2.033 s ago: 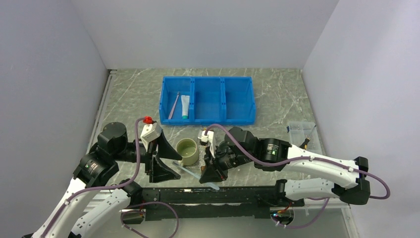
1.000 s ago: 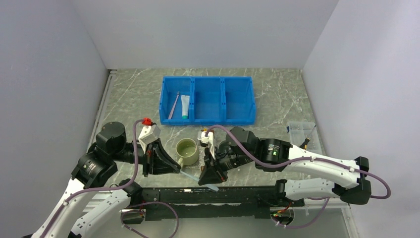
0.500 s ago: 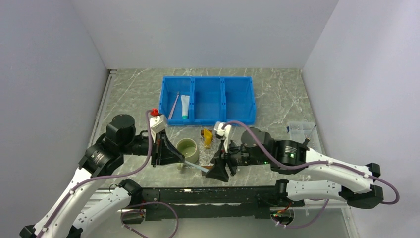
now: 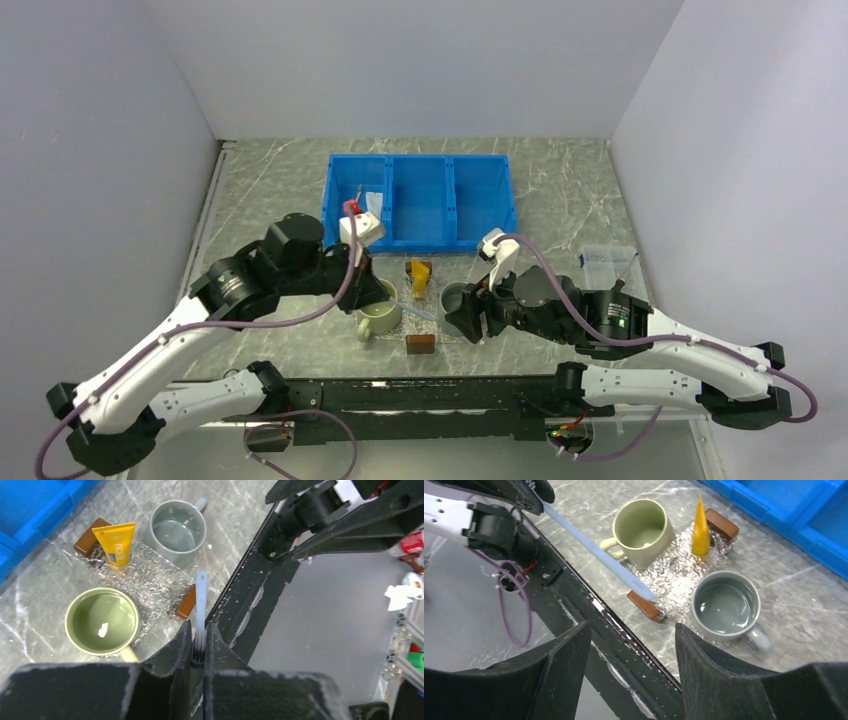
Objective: Prepare toiletry sets of a toothbrush and toothpaste on the tray
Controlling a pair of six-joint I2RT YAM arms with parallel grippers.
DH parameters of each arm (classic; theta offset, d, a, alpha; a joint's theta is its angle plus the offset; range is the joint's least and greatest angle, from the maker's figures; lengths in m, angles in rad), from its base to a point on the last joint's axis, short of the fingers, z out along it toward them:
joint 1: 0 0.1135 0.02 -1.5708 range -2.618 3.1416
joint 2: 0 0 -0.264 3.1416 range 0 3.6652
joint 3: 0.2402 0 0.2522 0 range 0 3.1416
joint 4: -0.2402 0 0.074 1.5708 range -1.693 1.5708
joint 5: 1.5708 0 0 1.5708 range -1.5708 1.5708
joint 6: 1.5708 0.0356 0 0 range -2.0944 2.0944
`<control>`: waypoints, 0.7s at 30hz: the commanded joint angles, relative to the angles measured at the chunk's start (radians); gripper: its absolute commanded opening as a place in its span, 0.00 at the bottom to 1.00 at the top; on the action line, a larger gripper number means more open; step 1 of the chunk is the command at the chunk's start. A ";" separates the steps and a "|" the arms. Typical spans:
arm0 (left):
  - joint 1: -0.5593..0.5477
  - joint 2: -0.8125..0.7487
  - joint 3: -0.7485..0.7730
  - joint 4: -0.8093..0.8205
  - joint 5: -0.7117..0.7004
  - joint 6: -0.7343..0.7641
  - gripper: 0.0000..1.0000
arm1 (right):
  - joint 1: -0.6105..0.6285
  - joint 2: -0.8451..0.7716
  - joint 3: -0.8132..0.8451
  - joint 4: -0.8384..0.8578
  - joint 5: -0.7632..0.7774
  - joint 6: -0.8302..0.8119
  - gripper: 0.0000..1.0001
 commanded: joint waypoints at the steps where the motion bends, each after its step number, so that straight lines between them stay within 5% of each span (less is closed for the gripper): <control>1: -0.093 0.084 0.094 -0.061 -0.289 -0.021 0.00 | 0.000 -0.008 -0.032 -0.030 0.092 0.037 0.64; 8: -0.165 0.244 0.186 -0.135 -0.501 -0.034 0.00 | -0.001 -0.005 -0.075 -0.035 0.095 0.050 0.64; 21: -0.170 0.424 0.273 -0.126 -0.514 -0.017 0.00 | 0.000 -0.063 -0.127 -0.047 0.096 0.063 0.65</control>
